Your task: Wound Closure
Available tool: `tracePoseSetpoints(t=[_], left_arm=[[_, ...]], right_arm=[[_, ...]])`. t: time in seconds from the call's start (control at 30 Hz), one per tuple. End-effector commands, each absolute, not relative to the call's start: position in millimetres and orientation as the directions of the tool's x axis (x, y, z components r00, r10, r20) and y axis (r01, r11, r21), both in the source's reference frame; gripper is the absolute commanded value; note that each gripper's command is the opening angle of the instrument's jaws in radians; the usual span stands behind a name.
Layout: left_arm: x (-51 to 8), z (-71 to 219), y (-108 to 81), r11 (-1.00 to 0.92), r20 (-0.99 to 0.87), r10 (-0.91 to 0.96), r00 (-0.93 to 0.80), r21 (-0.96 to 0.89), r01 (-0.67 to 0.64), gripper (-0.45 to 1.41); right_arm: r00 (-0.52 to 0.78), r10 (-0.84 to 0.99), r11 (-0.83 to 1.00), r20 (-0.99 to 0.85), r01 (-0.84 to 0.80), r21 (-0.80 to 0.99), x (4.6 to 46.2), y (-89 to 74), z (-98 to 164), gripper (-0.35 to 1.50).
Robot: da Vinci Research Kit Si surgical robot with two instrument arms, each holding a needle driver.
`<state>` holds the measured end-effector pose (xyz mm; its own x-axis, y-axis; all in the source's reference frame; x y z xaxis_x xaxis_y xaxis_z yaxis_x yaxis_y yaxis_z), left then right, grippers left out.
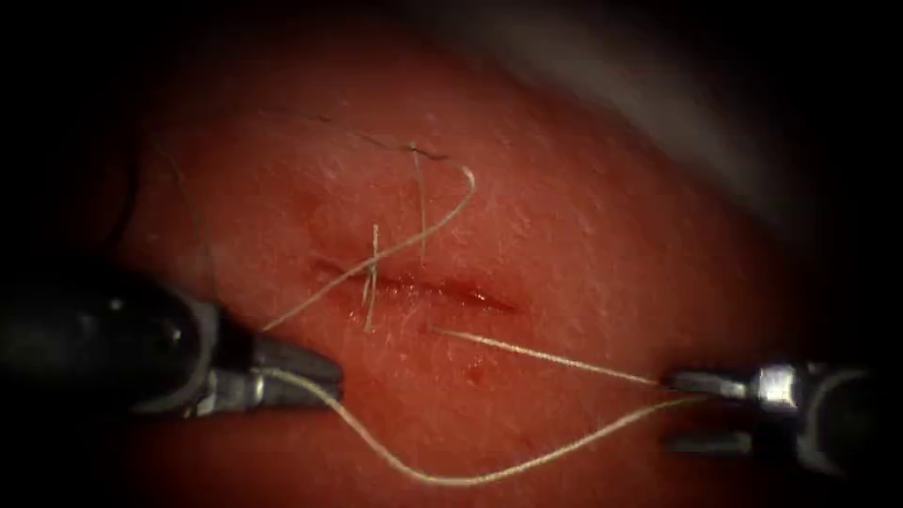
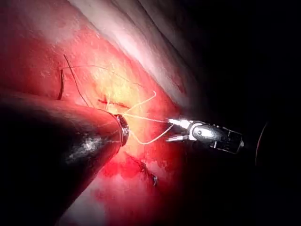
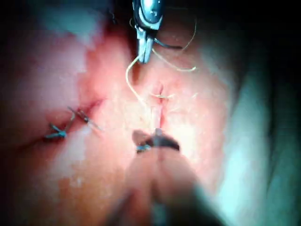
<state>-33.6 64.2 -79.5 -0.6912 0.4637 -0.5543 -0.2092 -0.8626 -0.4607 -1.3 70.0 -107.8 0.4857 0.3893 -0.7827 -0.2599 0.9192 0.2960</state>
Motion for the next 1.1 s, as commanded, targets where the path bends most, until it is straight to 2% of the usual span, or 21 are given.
tracePoseSetpoints(t=[0.03, 0.2, 0.37, 0.43, 0.47, 0.5, 0.6, 0.77, 0.9, 1.1], left_arm=[[-34.1, -78.9, 64.0, -0.869, -0.556, 0.455, -0.696, -0.447, -0.212, -0.35], [-33.9, -78.7, 64.4, -0.879, -0.565, 0.446, -0.694, -0.42, -0.224, -0.35], [-34.0, -79.2, 65.5, -0.878, -0.619, 0.471, -0.628, -0.401, -0.262, -0.35], [-33.9, -79.6, 65.9, -0.867, -0.626, 0.494, -0.603, -0.412, -0.281, -0.35], [-33.9, -79.9, 66.1, -0.855, -0.632, 0.514, -0.579, -0.425, -0.296, -0.35], [-33.9, -79.9, 66.1, -0.852, -0.633, 0.52, -0.573, -0.428, -0.301, -0.35], [-33.9, -79.5, 66.0, -0.844, -0.626, 0.533, -0.569, -0.436, -0.311, -0.35], [-33.4, -78.0, 65.9, -0.851, -0.628, 0.524, -0.575, -0.416, -0.321, -0.35], [-33.1, -77.8, 66.1, -0.848, -0.625, 0.529, -0.574, -0.417, -0.328, -0.35], [-33.4, -78.0, 66.4, -0.827, -0.639, 0.562, -0.526, -0.436, -0.354, -0.35]], right_arm=[[0.461, 0.391, 0.919, -0.797, -0.252, 0.304, -0.4, 70.3, -108.2, 1.11], [0.408, 0.43, 0.903, -0.806, -0.219, 0.37, -0.2, 70.6, -110.0, 1.45], [0.364, 0.447, 0.894, -0.817, -0.168, 0.415, -1.6, 71.4, -113.1, 1.43], [0.339, 0.453, 0.891, -0.825, -0.146, 0.429, -2.0, 72.1, -114.0, 1.28], [0.315, 0.461, 0.887, -0.83, -0.145, 0.437, -2.3, 73.1, -114.6, 0.96], [0.303, 0.466, 0.885, -0.831, -0.147, 0.443, -2.4, 74.0, -114.8, 0.44], [0.289, 0.472, 0.881, -0.833, -0.138, 0.452, -2.7, 75.8, -114.6, -0.35], [0.25, 0.49, 0.871, -0.835, -0.187, 0.455, -3.0, 79.6, -113.8, -0.35], [0.291, 0.474, 0.878, -0.831, -0.232, 0.42, -2.3, 83.6, -110.8, -0.35], [0.361, 0.428, 0.904, -0.829, -0.154, 0.4, 2.3, 84.0, -103.4, -0.35]])
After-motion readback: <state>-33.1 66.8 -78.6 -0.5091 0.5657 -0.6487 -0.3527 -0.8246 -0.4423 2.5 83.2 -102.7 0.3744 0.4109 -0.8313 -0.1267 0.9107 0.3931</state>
